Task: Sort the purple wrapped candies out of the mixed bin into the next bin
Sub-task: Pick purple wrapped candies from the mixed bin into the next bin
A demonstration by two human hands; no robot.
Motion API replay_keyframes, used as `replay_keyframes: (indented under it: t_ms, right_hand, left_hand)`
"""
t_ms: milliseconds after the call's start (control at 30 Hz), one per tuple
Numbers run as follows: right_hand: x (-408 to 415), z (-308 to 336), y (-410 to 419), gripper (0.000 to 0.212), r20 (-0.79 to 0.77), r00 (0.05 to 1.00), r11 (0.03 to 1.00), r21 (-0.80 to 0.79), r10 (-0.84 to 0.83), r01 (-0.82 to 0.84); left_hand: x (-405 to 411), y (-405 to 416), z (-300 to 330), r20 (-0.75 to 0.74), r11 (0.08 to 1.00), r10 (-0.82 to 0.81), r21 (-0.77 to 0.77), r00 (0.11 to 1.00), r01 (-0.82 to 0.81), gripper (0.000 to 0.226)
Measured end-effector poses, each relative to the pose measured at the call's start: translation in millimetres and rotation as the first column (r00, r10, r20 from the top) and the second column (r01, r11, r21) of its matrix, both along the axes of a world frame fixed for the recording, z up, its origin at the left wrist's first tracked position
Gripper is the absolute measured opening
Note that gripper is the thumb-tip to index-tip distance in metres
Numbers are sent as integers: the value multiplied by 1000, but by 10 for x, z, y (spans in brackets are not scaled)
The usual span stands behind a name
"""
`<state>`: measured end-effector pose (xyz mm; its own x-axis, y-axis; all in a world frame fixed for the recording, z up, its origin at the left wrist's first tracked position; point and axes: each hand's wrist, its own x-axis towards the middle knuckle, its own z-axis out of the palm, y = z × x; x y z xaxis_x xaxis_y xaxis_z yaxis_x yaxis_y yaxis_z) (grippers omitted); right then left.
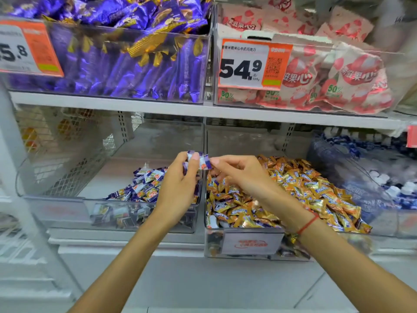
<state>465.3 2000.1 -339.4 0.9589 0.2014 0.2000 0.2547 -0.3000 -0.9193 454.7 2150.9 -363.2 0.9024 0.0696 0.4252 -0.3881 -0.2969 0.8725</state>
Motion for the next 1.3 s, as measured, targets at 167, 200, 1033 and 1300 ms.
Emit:
replay_keyframes:
  t_ms: [167,200,1033,1300]
  right_hand:
    - [41,-75,-289,33,-30,954,787,-558,298,-263]
    - [57,-136,-265,37,-57,936,711,-635,347,-302]
    - [394,-104,-327,48,221,972,486,-860,84,154]
    - [562,-160,-268,22,57,993,545,-838,101,-7]
  left_hand:
    - [2,95,-49,-20,1000,29,12,999,-29,37]
    - [5,114,-50,-22,999,33,12,999,-33,36]
    - [116,162,-94,-84,998,56,-12,995,-57,19]
    - [109,106,-109,-68,998,49,37,996,-47,40]
